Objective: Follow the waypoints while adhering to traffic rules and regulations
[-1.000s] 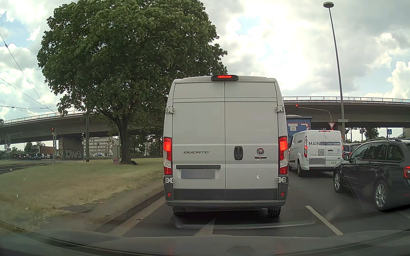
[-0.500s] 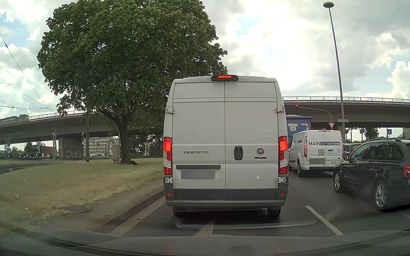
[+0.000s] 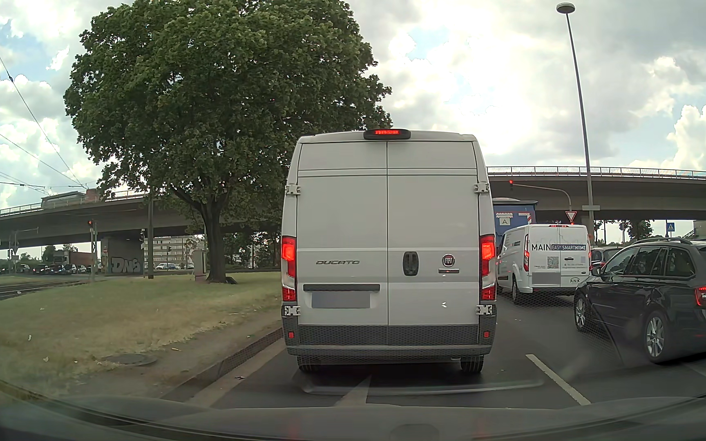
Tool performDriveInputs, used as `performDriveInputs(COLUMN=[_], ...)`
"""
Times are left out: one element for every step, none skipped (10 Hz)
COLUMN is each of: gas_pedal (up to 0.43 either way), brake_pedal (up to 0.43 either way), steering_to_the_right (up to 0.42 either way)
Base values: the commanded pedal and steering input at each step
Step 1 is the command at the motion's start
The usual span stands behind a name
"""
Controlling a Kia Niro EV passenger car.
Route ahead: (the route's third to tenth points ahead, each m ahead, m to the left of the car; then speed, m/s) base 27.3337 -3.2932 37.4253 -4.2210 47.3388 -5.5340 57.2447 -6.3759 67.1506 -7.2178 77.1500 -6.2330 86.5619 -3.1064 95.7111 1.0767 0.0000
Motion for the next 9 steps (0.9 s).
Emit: performDriveInputs(gas_pedal=[0.0,0.0,0.0,0.0,0.0,0.0,0.0,0.0,0.0], brake_pedal=[0.488,0.488,0.482,0.488,0.482,0.482,0.488,0.482,0.482], steering_to_the_right=[0.002,0.002,0.002,0.002,0.002,0.002,0.002,0.002,0.003])
